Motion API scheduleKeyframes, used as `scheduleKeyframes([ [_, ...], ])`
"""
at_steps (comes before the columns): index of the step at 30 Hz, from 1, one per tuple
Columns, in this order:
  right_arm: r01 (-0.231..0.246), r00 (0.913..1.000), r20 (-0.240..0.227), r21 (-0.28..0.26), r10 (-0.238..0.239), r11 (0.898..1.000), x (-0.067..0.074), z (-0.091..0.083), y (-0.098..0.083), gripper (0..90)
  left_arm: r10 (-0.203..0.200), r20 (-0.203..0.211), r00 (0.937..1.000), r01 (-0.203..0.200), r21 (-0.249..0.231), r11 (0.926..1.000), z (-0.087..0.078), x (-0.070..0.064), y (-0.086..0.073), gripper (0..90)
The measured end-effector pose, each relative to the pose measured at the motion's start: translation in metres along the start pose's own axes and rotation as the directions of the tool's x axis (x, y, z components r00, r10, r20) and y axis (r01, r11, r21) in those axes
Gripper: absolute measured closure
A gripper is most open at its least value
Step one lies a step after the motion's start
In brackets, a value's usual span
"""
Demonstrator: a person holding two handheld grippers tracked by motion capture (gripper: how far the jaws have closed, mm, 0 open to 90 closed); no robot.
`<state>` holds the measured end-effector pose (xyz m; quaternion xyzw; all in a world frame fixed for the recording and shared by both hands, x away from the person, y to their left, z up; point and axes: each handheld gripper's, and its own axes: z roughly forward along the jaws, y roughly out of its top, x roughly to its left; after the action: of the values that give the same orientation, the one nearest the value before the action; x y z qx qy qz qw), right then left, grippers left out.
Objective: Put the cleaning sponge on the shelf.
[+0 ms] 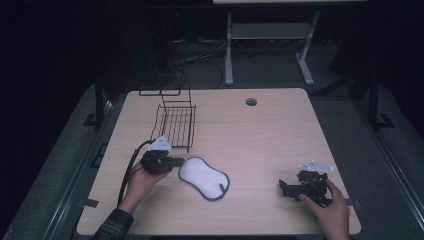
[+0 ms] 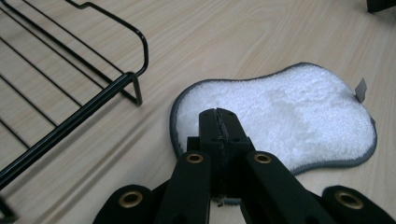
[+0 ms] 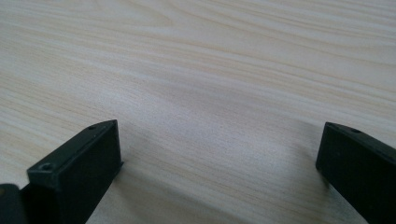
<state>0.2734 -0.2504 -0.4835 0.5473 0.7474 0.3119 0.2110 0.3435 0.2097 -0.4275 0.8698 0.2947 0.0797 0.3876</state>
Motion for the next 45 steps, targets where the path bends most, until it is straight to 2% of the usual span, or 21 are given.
scheduleKeyframes([
  [10, 0.0, 1.0, 0.0, 0.0, 0.0, 1.0, 0.0, 0.0, 0.0, 0.0, 0.014, 0.016, 0.9998, -0.014, 0.006, 0.9999, 0.027, 0.0, 0.018, 89.9],
  [15, 0.0, 1.0, 0.0, 0.0, 0.0, 1.0, 0.0, 0.0, 0.0, 0.0, 0.022, 0.015, 0.9996, -0.022, 0.015, 0.9996, 0.035, 0.0, 0.023, 89.9],
  [21, 0.0, 1.0, 0.0, 0.0, 0.0, 1.0, 0.0, 0.0, 0.0, 0.0, 0.013, 0.011, 0.9999, -0.013, 0.032, 0.9994, 0.042, 0.005, 0.021, 89.9],
  [25, 0.0, 1.0, 0.0, 0.0, 0.0, 1.0, 0.0, 0.0, 0.0, 0.0, 0.024, 0.0, 0.9997, -0.024, 0.07, 0.9973, 0.047, 0.005, 0.017, 89.9],
  [31, 0.0, 1.0, 0.0, 0.0, 0.0, 1.0, 0.0, 0.0, 0.0, 0.0, 0.031, -0.003, 0.9995, -0.031, 0.069, 0.9972, 0.047, 0.005, 0.016, 89.9],
  [45, 0.0, 1.0, 0.0, 0.0, 0.0, 1.0, 0.0, 0.0, 0.0, 0.0, 0.019, 0.003, 0.9998, -0.019, 0.072, 0.9972, 0.038, 0.004, 0.008, 89.9],
])
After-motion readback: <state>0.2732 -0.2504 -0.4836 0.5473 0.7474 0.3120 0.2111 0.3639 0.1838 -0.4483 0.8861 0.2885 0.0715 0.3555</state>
